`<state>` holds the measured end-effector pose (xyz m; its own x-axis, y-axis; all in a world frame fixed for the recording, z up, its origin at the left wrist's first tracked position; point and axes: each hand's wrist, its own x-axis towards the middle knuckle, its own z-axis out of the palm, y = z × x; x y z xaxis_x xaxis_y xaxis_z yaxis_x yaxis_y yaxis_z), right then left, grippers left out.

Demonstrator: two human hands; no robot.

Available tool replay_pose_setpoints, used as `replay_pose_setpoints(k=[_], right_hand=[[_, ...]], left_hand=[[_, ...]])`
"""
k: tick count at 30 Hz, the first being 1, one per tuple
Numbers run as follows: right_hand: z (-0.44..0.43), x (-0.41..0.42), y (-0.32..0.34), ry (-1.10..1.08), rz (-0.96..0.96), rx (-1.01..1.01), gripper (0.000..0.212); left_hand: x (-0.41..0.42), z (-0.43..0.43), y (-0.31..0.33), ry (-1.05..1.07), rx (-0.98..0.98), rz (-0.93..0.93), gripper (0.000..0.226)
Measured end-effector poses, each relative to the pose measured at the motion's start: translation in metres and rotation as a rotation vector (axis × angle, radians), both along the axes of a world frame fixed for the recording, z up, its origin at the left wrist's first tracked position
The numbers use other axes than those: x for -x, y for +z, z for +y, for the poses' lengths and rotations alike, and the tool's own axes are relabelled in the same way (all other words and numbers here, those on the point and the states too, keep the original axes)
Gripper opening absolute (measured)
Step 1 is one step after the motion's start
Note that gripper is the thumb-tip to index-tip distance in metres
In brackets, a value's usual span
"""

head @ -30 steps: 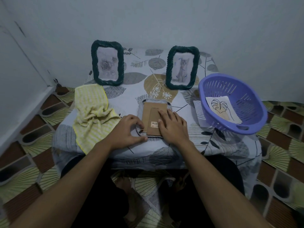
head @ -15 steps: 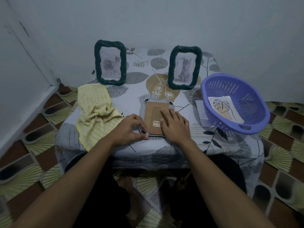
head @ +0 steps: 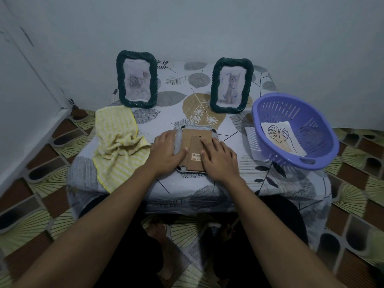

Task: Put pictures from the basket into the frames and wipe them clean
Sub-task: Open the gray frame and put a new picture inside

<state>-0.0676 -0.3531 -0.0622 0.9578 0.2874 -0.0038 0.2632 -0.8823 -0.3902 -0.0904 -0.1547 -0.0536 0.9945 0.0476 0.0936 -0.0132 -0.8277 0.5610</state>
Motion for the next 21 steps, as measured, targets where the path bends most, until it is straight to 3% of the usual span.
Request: replay_pose_setpoints(k=[6, 15, 18, 21], right_hand=[[0.001, 0.0, 0.001, -0.001, -0.001, 0.005, 0.049], [0.0, -0.003, 0.003, 0.009, 0.067, -0.041, 0.049], [-0.002, -0.01, 0.012, -0.05, 0.189, -0.236, 0.05], [-0.008, -0.012, 0.019, -0.16, 0.233, -0.573, 0.069]], left_hand=[[-0.006, -0.014, -0.011, 0.076, -0.173, 0.106, 0.087], [-0.005, -0.014, -0.011, 0.063, -0.228, 0.066, 0.083], [-0.005, -0.013, -0.012, 0.063, -0.25, 0.068, 0.083], [-0.006, -0.012, -0.013, 0.063, -0.255, 0.072, 0.083]])
